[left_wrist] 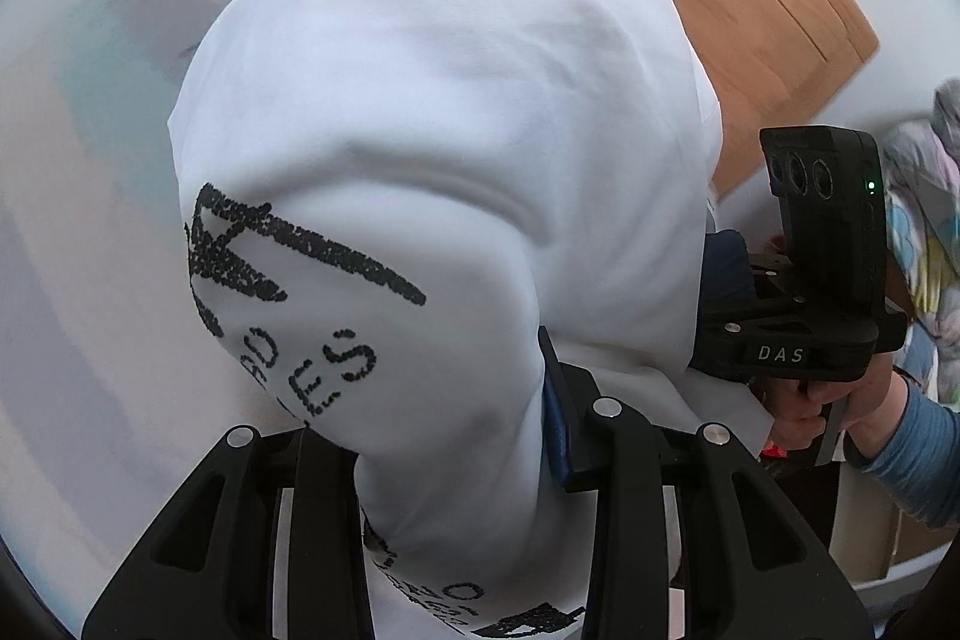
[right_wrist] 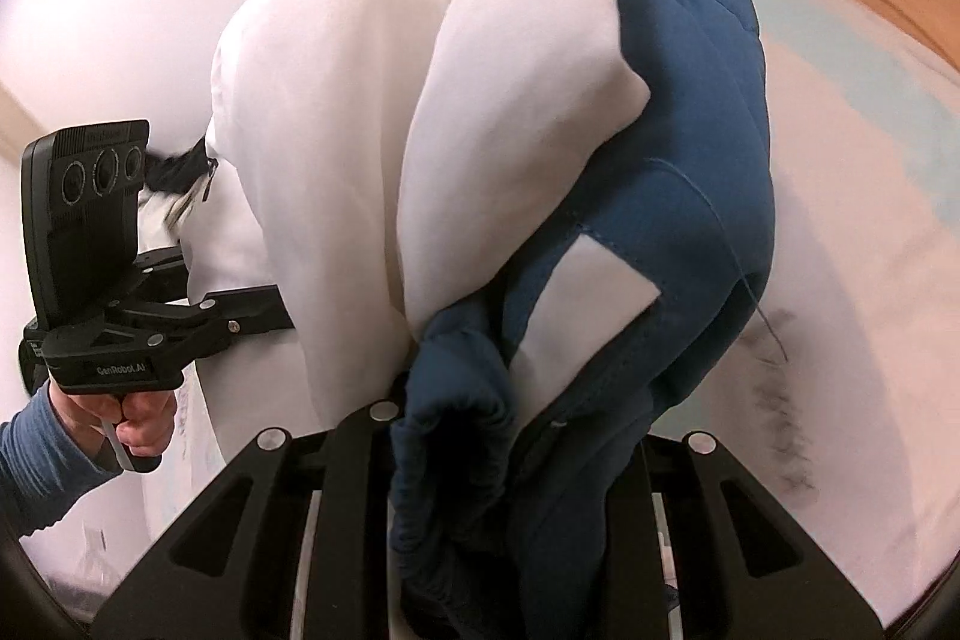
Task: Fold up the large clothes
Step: 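Carry the bundle with both tools toward the headboard, then lower the bundle onto the bed and open both tools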
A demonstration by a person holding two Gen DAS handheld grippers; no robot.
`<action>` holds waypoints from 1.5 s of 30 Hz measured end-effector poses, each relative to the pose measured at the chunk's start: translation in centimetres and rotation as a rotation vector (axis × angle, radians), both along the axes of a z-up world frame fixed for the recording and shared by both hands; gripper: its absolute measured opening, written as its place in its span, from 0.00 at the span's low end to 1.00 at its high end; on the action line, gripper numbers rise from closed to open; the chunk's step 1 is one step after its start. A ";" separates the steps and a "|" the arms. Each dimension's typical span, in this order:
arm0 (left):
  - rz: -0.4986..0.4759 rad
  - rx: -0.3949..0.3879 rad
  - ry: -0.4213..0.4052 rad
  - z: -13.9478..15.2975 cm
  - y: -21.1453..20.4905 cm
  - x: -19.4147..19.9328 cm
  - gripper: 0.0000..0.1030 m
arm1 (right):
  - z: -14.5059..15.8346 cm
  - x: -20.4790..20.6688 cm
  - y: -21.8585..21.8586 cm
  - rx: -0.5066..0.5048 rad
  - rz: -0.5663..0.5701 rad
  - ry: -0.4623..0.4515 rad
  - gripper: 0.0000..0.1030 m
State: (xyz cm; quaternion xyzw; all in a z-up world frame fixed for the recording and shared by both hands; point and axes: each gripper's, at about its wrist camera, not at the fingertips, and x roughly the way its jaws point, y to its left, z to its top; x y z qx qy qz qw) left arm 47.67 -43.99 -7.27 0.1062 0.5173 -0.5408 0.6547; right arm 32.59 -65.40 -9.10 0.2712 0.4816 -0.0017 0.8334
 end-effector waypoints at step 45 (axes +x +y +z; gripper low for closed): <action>0.152 0.190 -0.322 -5.8 -9.7 -7.0 0.94 | -7.2 -12.4 0.4 -0.590 -0.554 0.229 0.93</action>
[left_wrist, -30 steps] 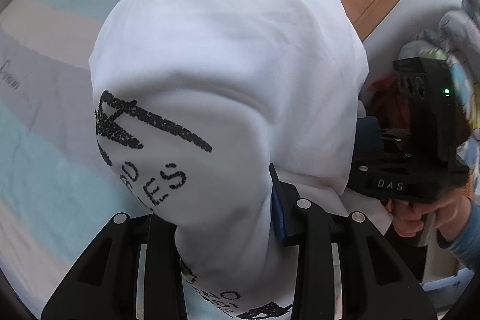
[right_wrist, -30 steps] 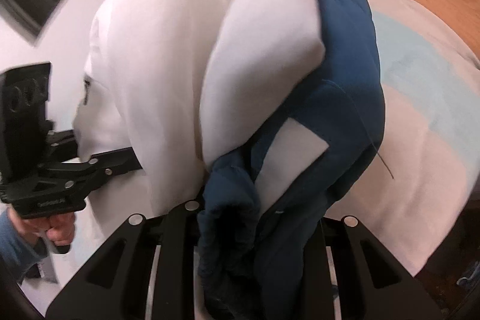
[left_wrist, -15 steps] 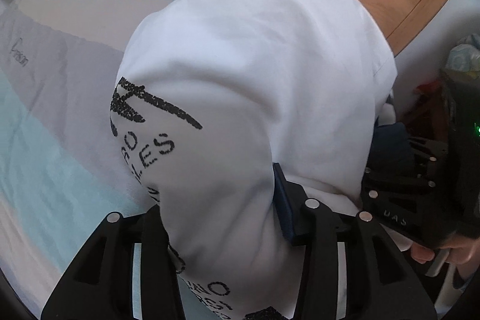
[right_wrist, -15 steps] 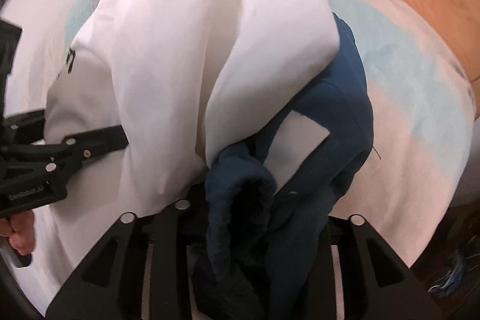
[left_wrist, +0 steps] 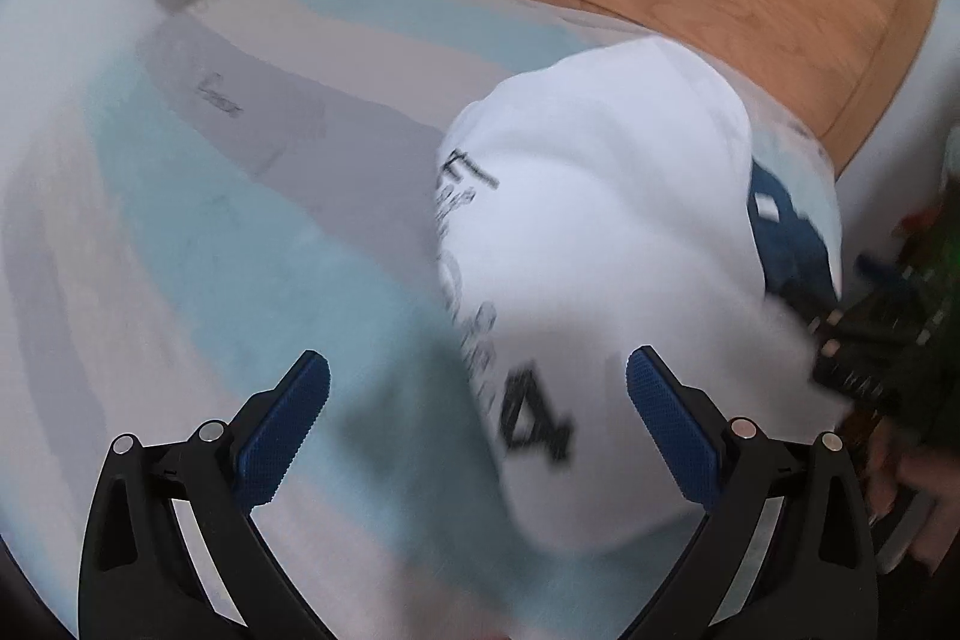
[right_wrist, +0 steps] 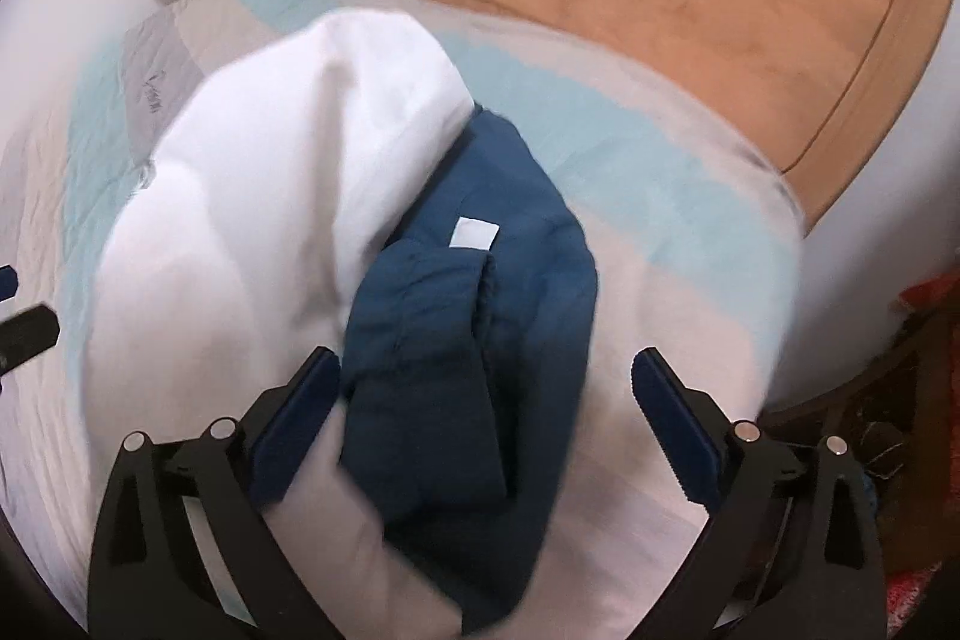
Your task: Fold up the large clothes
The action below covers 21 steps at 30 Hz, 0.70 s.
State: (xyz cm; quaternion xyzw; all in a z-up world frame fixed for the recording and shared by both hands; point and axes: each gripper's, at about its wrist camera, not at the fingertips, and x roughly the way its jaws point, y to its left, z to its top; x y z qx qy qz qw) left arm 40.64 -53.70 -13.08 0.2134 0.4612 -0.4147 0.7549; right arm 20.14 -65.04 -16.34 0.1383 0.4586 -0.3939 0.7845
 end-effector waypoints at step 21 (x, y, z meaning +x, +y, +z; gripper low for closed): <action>0.054 -0.155 -0.151 13.8 23.8 -24.3 0.94 | 15.0 -19.2 17.6 -0.084 0.006 -0.141 0.93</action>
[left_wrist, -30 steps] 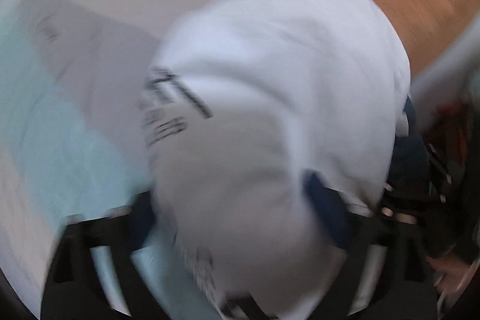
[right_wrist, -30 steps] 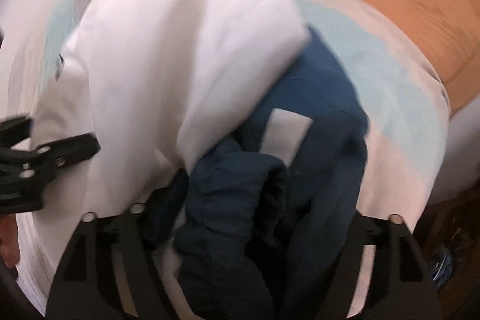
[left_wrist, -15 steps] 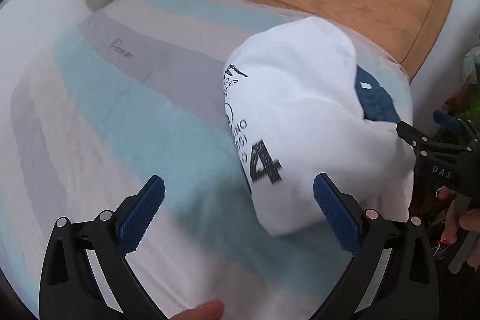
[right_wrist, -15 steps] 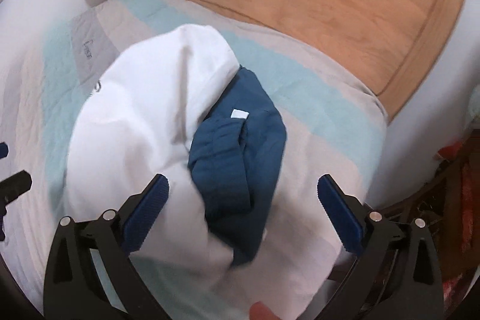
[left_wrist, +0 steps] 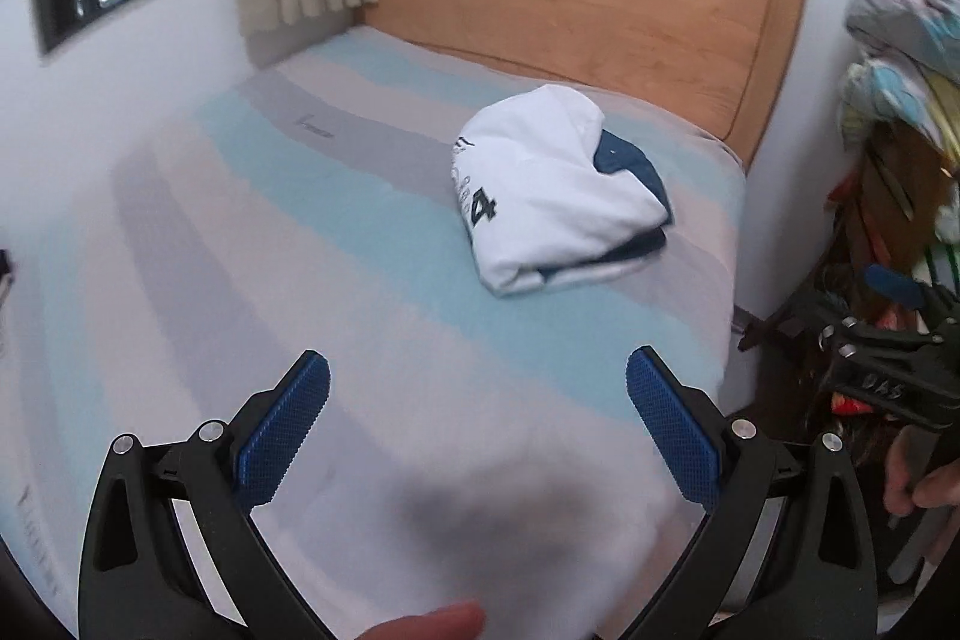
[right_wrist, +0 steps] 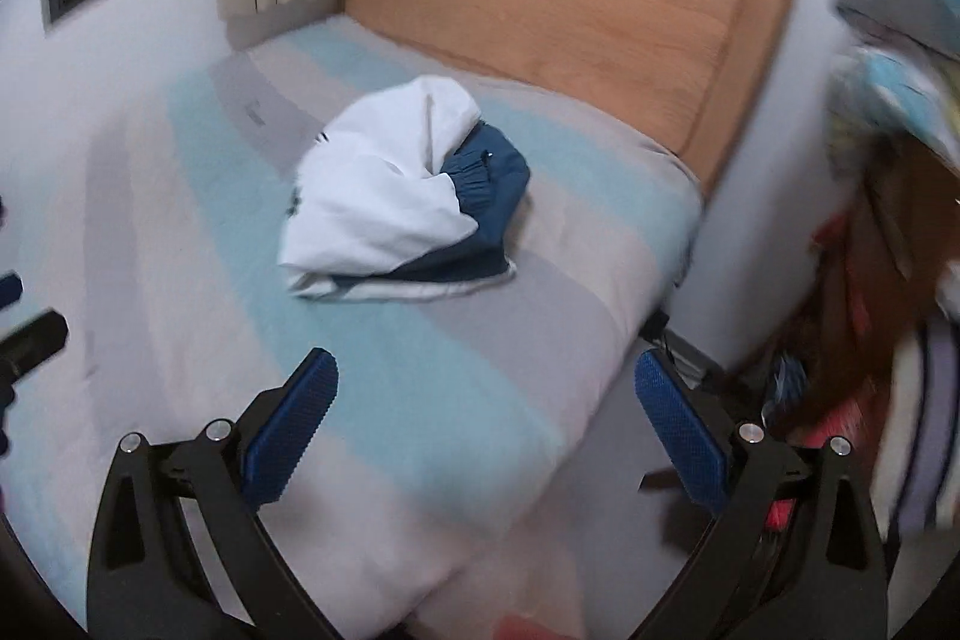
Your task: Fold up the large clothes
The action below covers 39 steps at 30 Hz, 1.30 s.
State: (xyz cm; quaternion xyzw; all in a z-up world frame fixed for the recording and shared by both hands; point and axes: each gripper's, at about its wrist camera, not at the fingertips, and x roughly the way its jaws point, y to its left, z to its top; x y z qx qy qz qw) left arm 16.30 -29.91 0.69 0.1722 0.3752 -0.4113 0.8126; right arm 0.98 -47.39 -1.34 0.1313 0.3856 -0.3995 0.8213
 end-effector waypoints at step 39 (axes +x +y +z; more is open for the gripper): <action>0.147 -0.012 -0.003 -3.2 2.5 -14.5 0.94 | 2.1 -14.8 4.4 -0.071 0.133 -0.111 0.93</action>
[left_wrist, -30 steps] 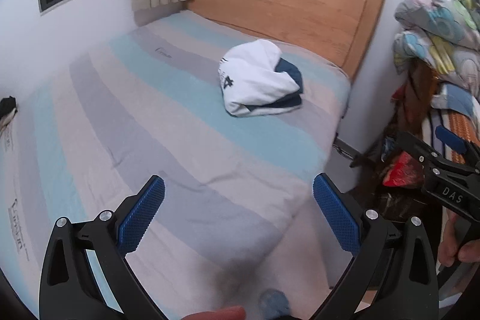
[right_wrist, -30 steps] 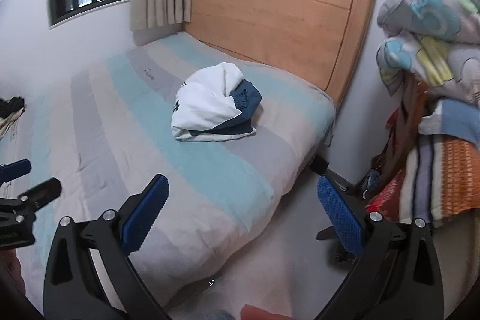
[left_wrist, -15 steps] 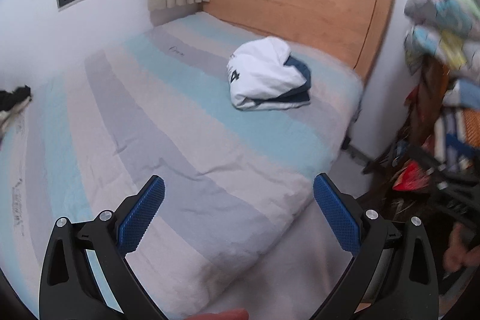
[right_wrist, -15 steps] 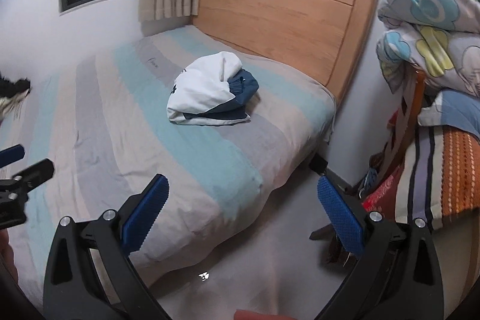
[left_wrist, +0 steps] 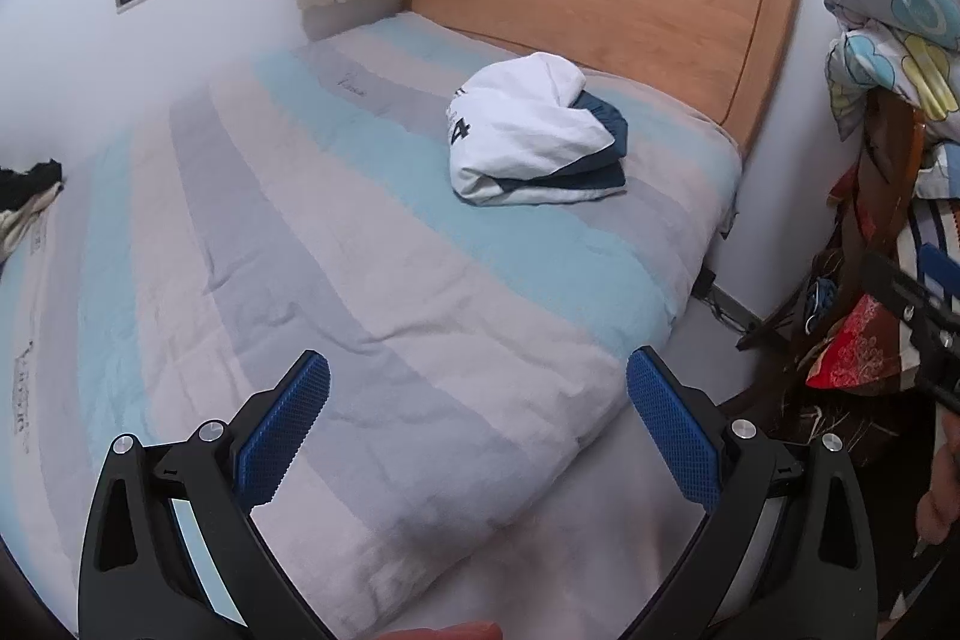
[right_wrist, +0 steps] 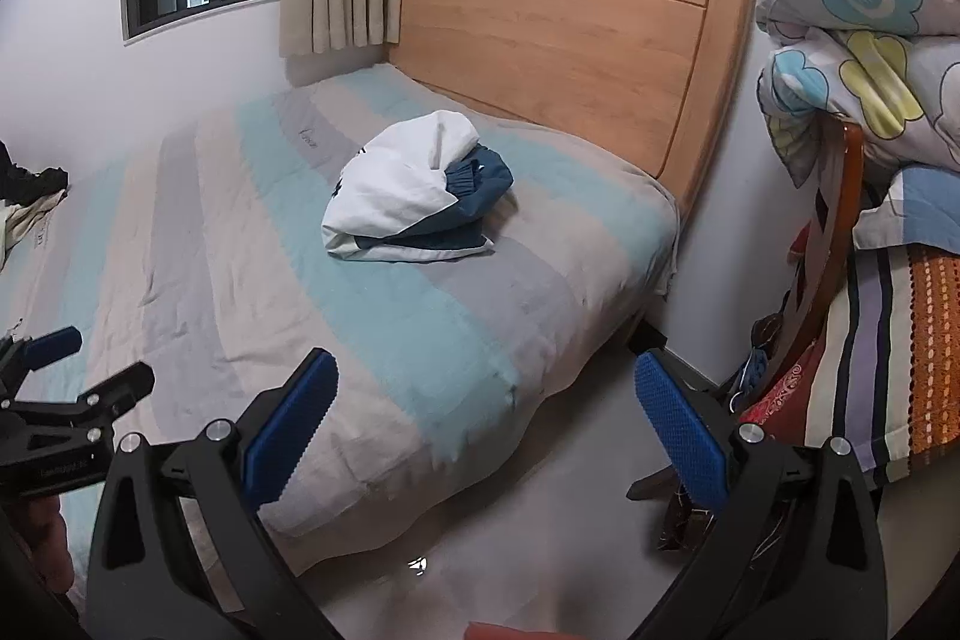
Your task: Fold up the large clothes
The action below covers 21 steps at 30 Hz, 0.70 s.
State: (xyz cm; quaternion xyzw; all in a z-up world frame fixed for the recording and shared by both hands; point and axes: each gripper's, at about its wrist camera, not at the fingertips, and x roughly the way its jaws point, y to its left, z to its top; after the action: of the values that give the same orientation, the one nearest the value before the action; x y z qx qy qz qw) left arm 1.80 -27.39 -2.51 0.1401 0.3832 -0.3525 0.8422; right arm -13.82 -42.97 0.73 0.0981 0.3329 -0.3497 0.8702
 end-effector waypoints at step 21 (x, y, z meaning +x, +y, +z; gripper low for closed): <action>-0.019 -0.032 -0.012 0.6 -1.4 0.4 0.94 | 0.0 0.3 -1.6 0.005 0.002 0.005 0.93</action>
State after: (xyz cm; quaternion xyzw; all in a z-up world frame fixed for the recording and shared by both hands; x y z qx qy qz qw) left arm 2.15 -28.77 -1.88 0.1326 0.3712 -0.3658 0.8431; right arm -13.57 -44.61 0.73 0.0992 0.3360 -0.3483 0.8694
